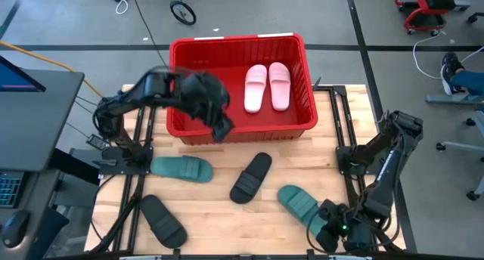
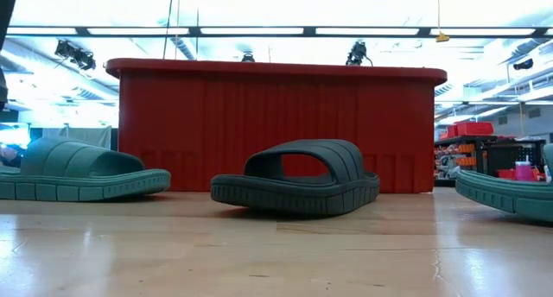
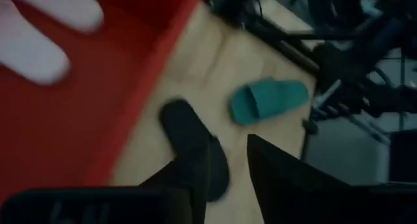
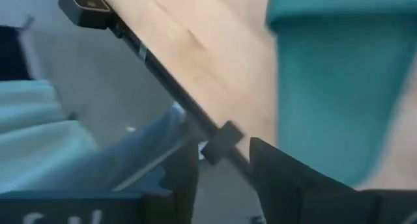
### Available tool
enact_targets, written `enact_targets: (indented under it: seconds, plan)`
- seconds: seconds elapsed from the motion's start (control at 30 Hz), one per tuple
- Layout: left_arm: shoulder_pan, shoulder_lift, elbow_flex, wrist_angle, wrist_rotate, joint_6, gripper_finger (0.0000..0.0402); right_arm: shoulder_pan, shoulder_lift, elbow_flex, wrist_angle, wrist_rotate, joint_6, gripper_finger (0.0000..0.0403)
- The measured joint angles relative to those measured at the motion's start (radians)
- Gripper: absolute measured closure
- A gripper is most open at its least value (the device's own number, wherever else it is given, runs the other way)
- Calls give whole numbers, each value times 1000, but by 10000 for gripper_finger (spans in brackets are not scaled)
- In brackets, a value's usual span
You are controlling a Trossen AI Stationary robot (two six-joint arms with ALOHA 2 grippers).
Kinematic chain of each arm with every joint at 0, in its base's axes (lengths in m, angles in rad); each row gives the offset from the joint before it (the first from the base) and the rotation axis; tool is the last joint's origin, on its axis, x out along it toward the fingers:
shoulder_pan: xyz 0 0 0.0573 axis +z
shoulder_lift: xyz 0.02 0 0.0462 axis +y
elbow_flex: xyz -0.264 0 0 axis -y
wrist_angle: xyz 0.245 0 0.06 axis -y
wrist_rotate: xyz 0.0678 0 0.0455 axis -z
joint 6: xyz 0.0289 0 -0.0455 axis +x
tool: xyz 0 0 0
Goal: Pick and place slides into bin
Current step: Put the bottom green slide into the red container
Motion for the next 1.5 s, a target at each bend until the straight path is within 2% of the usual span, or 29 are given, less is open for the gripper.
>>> enact_targets:
  seconds: [0.17,0.33,0.5,0.67,0.8,0.97,1.1,1.33,1.5]
  plan:
    - [-116,11,-41,-33,-54,-132,279,12,1,-141,158,77,38,230]
    - [-226,16,-140,-75,-103,-262,277,7,1,-185,148,142,37,224]
    - [-322,16,-273,-69,-130,-409,270,-8,1,-218,145,268,67,224]
    - [-384,16,-401,26,-132,-544,267,-64,1,-263,149,243,155,224]
    - [-415,16,-464,100,-131,-579,272,-103,1,-293,158,255,203,225]
    - [-435,16,-480,141,-132,-617,281,-124,1,-296,261,173,222,225]
    - [-442,16,-481,144,-131,-619,285,-123,1,-296,253,186,228,225]
    - [-435,16,-481,152,-131,-618,285,-205,13,-296,202,197,243,225]
    - [-435,16,-481,153,-131,-618,283,-274,25,-296,188,281,228,225]
